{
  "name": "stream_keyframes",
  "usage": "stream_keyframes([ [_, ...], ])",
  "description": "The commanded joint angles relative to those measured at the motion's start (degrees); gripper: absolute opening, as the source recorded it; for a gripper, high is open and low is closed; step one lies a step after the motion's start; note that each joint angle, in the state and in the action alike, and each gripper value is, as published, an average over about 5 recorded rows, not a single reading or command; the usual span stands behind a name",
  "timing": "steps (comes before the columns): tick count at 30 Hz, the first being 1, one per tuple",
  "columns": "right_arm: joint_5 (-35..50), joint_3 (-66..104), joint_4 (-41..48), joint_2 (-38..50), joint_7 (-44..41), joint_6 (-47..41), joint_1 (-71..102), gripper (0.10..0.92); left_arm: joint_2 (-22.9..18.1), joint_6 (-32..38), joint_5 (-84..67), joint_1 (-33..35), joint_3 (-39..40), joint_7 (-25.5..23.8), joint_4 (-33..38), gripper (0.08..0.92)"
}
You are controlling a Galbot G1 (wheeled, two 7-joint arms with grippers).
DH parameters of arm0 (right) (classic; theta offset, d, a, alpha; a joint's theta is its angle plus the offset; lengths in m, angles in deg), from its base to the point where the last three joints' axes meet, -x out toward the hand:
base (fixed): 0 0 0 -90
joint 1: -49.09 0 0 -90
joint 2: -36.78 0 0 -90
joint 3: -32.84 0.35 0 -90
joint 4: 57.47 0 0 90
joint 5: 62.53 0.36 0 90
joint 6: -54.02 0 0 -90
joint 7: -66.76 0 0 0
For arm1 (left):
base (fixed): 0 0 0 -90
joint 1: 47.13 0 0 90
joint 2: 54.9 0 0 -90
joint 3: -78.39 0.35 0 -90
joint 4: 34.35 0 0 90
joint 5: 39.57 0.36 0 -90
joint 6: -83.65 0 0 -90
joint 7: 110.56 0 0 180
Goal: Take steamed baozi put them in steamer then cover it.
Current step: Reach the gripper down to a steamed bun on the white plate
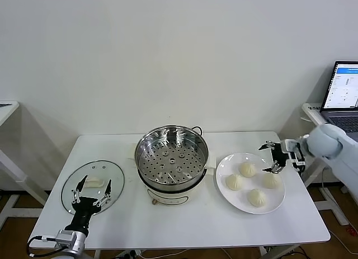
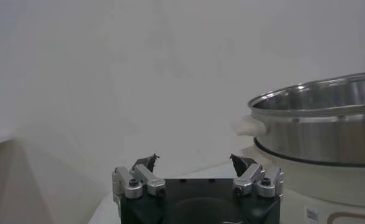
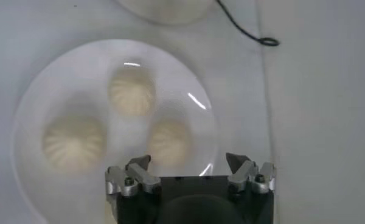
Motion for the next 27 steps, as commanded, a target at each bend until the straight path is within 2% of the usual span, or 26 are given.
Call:
stream_keyframes([
  [1,-0.04,-16.69,9.4,-7.79,-7.65,-0.36,-14.16,0.823,-0.08,-0.04,-0.08,-0.06,-0.68,-0.08,-0.22,0.823],
  [13,-4.29,-13.22,16.16,-15.14,-5.38,-0.31,-6.11,0.823,-0.42,0.09,-0.31,-0.12,-1.94,-0.54,-1.02,0.823],
  [27,-7.96,-9.53,18.41,-17.22,-1.29,-0.28,-1.47,0.823,-0.5,0.24,-0.3,-0.42,-1.99,-0.82,-1.83,0.823],
])
